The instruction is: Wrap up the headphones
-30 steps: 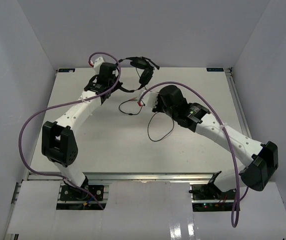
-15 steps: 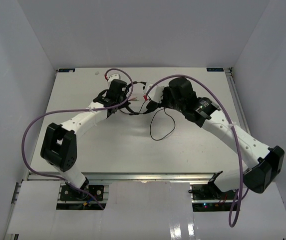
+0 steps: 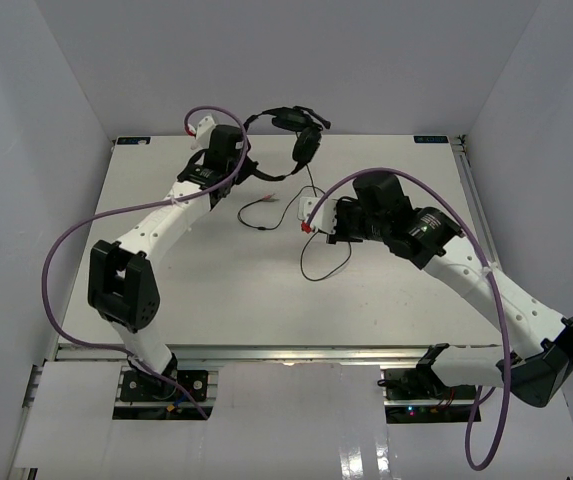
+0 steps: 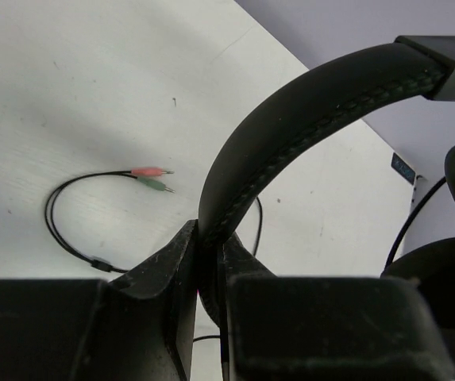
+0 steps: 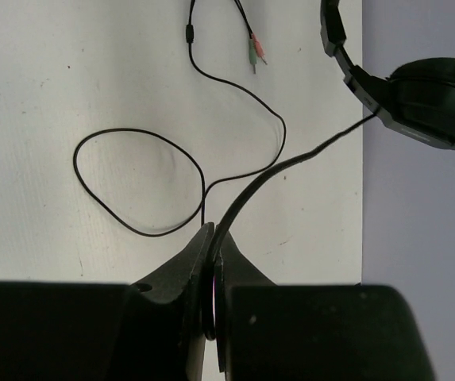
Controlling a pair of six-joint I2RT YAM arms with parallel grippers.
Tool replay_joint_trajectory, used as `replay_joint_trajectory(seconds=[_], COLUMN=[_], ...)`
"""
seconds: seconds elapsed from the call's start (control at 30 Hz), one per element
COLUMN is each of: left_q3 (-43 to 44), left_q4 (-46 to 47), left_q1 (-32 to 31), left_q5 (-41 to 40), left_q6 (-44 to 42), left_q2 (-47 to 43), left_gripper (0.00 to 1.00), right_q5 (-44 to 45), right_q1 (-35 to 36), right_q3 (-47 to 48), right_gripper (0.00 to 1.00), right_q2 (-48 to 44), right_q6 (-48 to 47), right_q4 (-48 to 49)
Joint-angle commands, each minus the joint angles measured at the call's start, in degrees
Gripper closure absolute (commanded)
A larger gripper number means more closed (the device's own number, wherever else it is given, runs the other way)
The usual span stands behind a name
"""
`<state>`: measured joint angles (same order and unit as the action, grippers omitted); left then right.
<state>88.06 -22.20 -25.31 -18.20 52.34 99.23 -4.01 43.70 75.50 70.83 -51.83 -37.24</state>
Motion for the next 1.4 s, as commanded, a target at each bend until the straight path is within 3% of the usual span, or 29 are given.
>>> replay_joint_trajectory(seconds=[0.0, 0.3, 0.67, 1.37], left_q3=[6.36, 10.04, 7.94, 6.76], left_q4=[-0.14, -0.61, 2.73, 6.7], left_q1=[-0.4, -0.62, -0.58, -0.96], left_q5=[1.32, 5.34, 8.3, 14.88], left_q6=[8.41, 14.08, 15.61, 15.7], left_q2=[5.11, 10.14, 5.97, 4.23], left_gripper=[1.0, 1.0, 1.0, 1.0], right_q5=[-0.94, -1.61, -1.45, -0.48], right_q1=[0.85, 2.11, 2.7, 4.8], right_q3=[1.76, -2.82, -9.82, -12.97], right_gripper=[0.92, 0.92, 0.92, 0.92], right_q2=[0.39, 0.26, 0.44, 4.45], right_q6=[-0.86, -0.81, -1.21, -1.78], right_q4=[-0.08, 0.43, 2.02, 3.81])
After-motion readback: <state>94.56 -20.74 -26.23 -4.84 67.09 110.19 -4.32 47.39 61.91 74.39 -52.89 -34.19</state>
